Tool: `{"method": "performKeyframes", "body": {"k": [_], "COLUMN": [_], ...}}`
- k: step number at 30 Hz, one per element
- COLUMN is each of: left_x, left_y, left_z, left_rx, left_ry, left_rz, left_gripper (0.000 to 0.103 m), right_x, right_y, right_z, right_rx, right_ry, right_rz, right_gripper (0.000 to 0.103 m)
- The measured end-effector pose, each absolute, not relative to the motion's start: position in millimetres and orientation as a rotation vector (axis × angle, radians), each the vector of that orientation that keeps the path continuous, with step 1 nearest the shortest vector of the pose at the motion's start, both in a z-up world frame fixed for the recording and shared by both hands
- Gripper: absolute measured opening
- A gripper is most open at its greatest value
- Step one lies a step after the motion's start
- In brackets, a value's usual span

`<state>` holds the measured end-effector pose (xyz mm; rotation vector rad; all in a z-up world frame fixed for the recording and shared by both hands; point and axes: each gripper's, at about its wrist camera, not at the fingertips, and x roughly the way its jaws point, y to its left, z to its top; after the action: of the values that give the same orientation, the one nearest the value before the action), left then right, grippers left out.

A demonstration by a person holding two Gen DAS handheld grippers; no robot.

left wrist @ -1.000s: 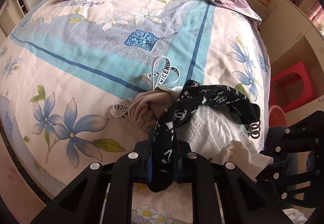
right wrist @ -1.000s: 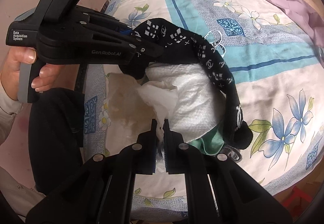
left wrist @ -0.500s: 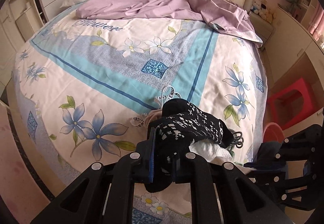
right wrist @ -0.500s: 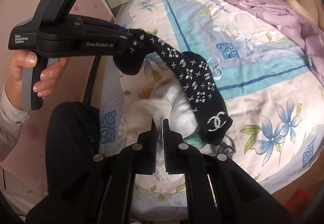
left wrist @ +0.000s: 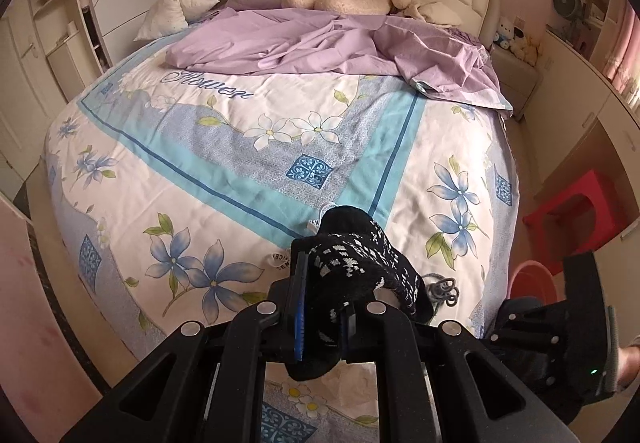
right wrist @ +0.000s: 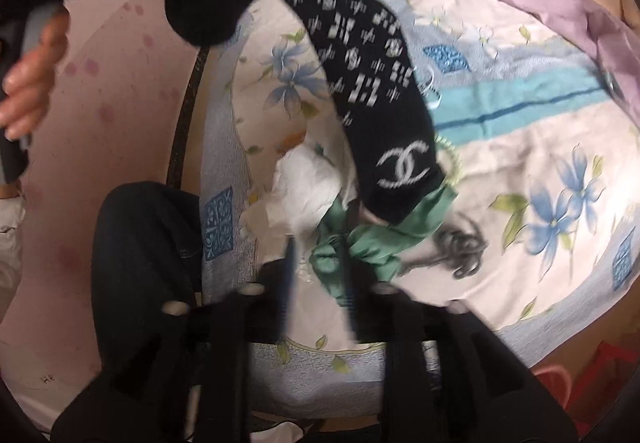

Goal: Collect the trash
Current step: 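Carry the sock and tissue in both tools over the pink bucket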

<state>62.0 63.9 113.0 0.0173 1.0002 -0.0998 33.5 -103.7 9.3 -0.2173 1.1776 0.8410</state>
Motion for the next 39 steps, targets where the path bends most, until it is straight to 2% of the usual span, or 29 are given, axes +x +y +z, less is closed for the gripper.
{"method": "performKeyframes", "body": {"k": [2, 10, 11, 12, 13, 17, 30, 39], "left_x": [60.2, 56.1, 55.8, 56.2, 56.4, 55.5, 53.4, 50.6], "left_y": [64.1, 67.7, 68.4, 69.6, 70.5, 71.0, 40.4, 6.4], "left_z": [112.3, 113.4, 113.7, 114.0, 114.3, 118.0, 141.8, 142.5], "left_rx": [0.023, 0.015, 0.011, 0.008, 0.003, -0.006, 0.029, 0.071], "left_ry": [1.002, 0.999, 0.997, 0.996, 0.996, 0.988, 0.947, 0.959], "left_rz": [-0.097, -0.107, -0.108, -0.108, -0.108, -0.109, -0.153, -0.2], "left_gripper": [0.013, 0.013, 0.013, 0.013, 0.013, 0.013, 0.013, 0.013], "right_x": [24.2, 17.9, 20.3, 22.0, 24.3, 24.1, 11.8, 8.4], "right_y": [-92.8, -58.7, -56.2, -53.5, -53.0, -59.4, -111.1, -155.5], "right_z": [0.1, -33.6, -37.2, -40.9, -45.3, -41.5, 48.8, 82.8], "right_rx": [-0.212, -0.3, -0.3, -0.299, -0.297, -0.274, -0.194, -0.164], "right_ry": [1.174, 1.169, 1.181, 1.199, 1.221, 1.204, 1.046, 0.996], "right_rz": [0.834, 0.767, 0.771, 0.787, 0.802, 0.801, 0.808, 0.742], "right_gripper": [0.054, 0.054, 0.05, 0.024, 0.004, 0.004, 0.004, 0.004]}}
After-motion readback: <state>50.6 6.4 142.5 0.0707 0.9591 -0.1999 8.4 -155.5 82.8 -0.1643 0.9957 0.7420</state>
